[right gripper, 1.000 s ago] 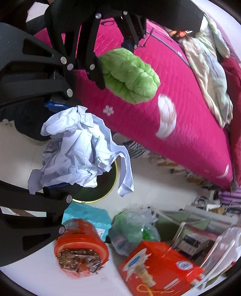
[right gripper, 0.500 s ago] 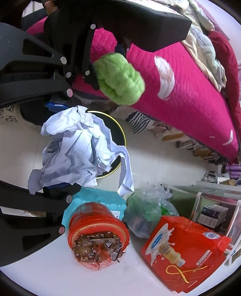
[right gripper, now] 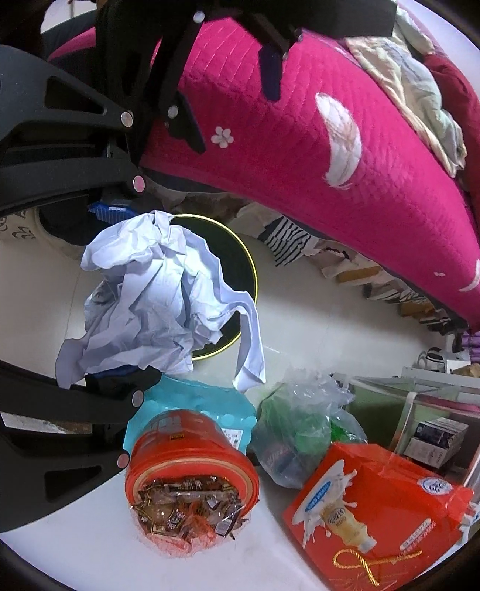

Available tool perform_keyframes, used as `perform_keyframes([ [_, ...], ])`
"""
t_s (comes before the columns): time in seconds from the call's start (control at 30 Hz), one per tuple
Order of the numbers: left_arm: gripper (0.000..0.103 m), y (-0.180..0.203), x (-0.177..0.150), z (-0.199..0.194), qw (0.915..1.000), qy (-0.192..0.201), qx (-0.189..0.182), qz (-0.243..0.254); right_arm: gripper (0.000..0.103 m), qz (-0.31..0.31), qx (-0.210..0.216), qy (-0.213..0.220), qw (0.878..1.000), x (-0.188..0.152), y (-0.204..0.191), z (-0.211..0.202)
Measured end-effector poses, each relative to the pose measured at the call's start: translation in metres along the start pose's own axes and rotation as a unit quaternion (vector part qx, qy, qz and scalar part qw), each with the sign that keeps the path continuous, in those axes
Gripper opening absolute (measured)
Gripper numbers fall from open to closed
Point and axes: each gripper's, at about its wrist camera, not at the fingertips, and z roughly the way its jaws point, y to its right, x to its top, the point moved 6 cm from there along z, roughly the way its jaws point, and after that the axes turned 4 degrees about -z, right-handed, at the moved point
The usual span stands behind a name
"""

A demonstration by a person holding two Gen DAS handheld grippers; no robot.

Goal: Collect trash

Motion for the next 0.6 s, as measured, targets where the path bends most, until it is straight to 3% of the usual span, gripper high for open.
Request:
perform_keyframes([
  [0.07,0.087,-0.005,-0.003,0.000,1.0000,0.002,0.003,-0.002,0.060,-0.006,-0.001,-0.008,1.000,0.000,-0.004,0.007],
  [0.17,0.090,-0.013,-0.009,0.003,0.9999,-0.006,0.002,-0.012,0.078,-0.010,-0.007,-0.018,1.000,0.001,-0.007,0.016],
  [0.6,0.090,-0.009,-0.026,0.000,0.9994,-0.010,-0.013,-0.032,0.086,-0.002,-0.008,-0.019,1.000,-0.013,-0.016,0.018],
])
